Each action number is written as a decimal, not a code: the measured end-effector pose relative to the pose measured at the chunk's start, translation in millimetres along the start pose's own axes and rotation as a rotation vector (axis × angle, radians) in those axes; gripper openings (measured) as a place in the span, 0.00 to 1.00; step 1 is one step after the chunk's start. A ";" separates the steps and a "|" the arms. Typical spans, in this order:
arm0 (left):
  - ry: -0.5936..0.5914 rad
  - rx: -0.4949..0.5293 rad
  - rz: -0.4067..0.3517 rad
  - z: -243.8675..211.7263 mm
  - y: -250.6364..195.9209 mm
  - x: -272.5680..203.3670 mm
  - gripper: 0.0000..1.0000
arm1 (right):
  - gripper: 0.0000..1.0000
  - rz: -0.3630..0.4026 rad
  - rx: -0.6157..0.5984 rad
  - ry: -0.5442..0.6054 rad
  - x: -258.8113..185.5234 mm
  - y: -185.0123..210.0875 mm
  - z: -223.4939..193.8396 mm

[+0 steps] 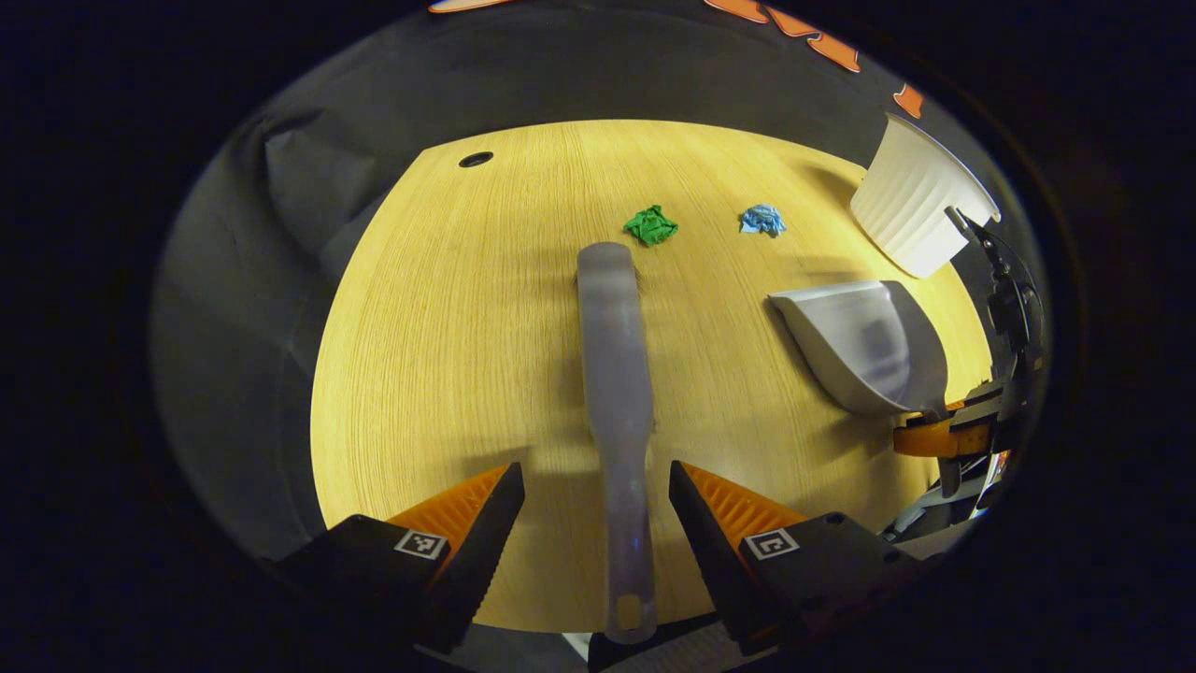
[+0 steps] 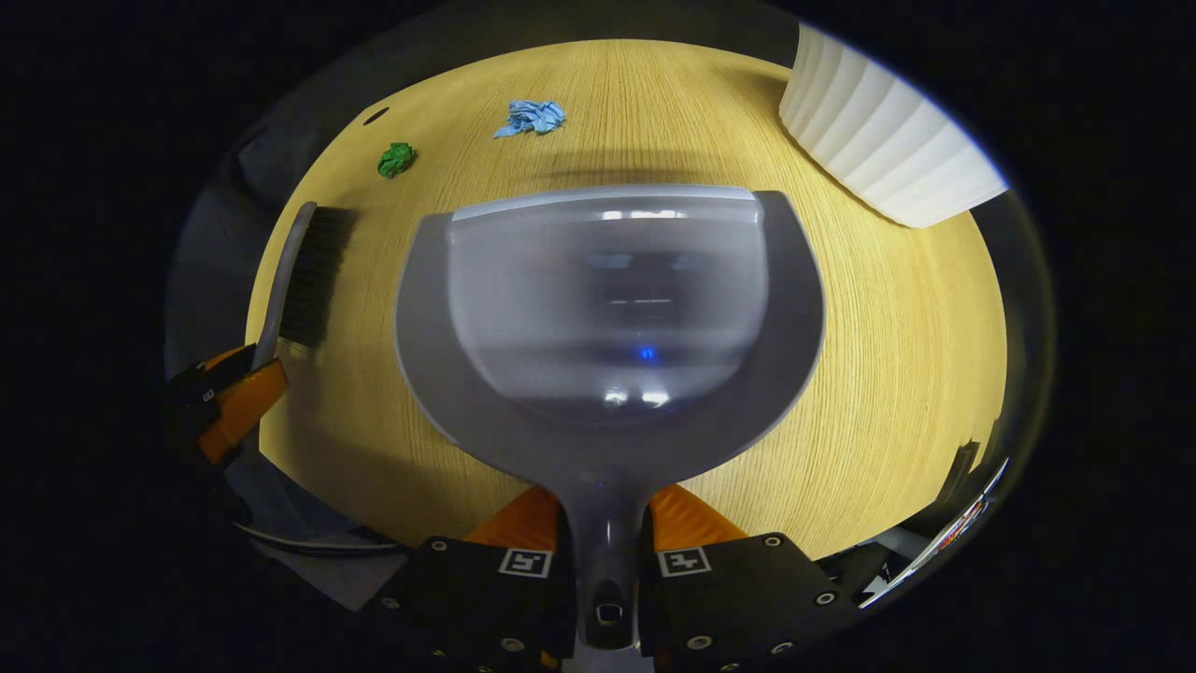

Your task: Pick up the small broom and dustpan from the desktop, sweep the trash into the dustpan with the broom, and then empty the trash into the garbage bin.

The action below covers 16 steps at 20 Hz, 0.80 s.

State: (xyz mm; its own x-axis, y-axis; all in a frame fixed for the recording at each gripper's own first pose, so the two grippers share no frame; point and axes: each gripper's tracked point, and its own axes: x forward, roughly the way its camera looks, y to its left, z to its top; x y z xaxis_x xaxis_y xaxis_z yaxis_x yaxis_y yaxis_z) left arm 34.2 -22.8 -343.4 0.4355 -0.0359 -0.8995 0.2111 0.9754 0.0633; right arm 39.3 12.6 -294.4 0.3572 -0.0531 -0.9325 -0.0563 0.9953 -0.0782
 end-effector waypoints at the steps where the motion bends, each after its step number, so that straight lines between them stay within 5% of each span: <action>1: 0.010 0.001 -0.003 -4.0 -1.4 -0.3 0.99 | 0.27 0.000 0.002 0.000 0.5 0.0 0.1; 3: 0.020 0.007 -0.006 -4.4 -1.7 3.5 0.98 | 0.27 -0.001 0.000 -0.001 0.5 0.3 0.4; 8: 0.037 0.032 -0.017 -9.7 1.6 18.2 0.31 | 0.27 -0.007 -0.008 -0.002 -0.1 -0.3 0.9; 11: 0.052 0.033 -0.064 -12.2 0.4 12.4 0.16 | 0.27 -0.016 -0.036 -0.009 -0.7 -2.3 1.4; 15: 0.033 0.112 -0.072 -4.3 11.3 0.5 0.12 | 0.32 -0.024 -0.132 -0.028 -3.6 -9.0 6.4; 16: 0.025 0.140 -0.061 2.8 16.1 -0.2 0.11 | 0.27 -0.031 -0.151 -0.035 -4.2 -10.9 10.5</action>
State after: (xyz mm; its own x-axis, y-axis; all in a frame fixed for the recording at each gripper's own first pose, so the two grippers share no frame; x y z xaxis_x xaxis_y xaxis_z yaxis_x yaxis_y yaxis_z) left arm 40.0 -7.6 -341.0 0.3965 -0.0870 -0.9139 0.3575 0.9316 0.0664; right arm 48.2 2.8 -285.9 0.3927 -0.0778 -0.9164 -0.1839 0.9696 -0.1612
